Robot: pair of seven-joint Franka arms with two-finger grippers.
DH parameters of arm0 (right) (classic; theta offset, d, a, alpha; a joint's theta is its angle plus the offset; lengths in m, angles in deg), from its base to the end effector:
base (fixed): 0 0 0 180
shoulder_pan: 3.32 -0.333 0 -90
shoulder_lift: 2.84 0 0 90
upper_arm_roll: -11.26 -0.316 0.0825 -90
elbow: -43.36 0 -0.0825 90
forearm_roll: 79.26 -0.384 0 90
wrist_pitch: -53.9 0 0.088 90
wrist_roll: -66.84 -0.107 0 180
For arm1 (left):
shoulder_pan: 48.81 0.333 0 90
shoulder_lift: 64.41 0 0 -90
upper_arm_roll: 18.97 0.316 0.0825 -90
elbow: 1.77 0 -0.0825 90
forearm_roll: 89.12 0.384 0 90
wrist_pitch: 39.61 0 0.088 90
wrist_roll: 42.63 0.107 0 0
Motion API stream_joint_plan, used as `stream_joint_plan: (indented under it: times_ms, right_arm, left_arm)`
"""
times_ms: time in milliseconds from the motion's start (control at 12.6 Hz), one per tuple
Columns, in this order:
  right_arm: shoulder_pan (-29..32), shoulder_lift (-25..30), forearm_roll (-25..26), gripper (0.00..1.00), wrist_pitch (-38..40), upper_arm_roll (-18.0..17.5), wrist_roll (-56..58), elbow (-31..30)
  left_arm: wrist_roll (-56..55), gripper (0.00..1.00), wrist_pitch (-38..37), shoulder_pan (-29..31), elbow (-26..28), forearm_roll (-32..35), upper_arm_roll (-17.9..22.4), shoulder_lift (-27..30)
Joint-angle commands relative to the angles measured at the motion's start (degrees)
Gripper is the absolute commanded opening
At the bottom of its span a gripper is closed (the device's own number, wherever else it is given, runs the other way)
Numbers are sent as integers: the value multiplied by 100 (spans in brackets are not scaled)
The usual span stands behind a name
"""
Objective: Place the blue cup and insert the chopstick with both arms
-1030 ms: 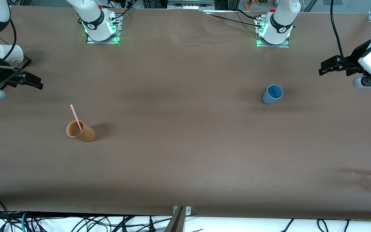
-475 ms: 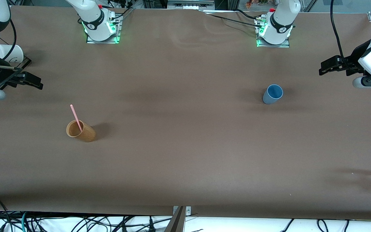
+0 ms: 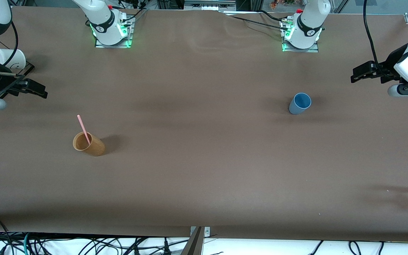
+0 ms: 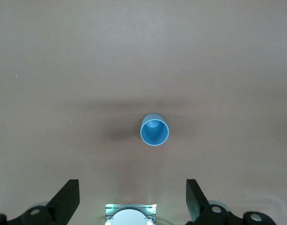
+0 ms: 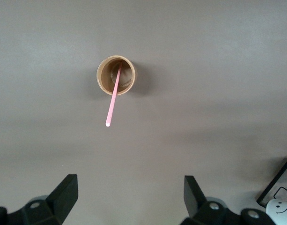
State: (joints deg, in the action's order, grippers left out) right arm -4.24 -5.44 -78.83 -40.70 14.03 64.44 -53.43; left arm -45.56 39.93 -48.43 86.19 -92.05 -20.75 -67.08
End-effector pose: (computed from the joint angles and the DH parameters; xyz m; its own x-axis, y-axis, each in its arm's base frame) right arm 0.5675 -0.0186 0.5497 0.9938 -0.0735 -0.0830 -0.0727 -0.9973 0.0131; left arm 0.5475 -0.0192 0.6013 0.9807 0.0176 -0.1945 0.0264 -0.9987 0.0427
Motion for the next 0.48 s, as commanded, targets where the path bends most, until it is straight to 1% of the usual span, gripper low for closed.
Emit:
stream_joint_plan:
  times_ms: [0,158,396]
  right_arm:
    - [57,58,-17,100,3,-66,3,-41]
    - [57,58,-17,100,12,-66,3,-41]
    - [57,58,-17,100,3,-66,3,-41]
  left_arm:
    - [-15,100,-97,23,-182,65,2,-128]
    - [-24,100,-114,23,-139,91,11,-146]
    - [55,100,-97,40,-165,144,11,-444]
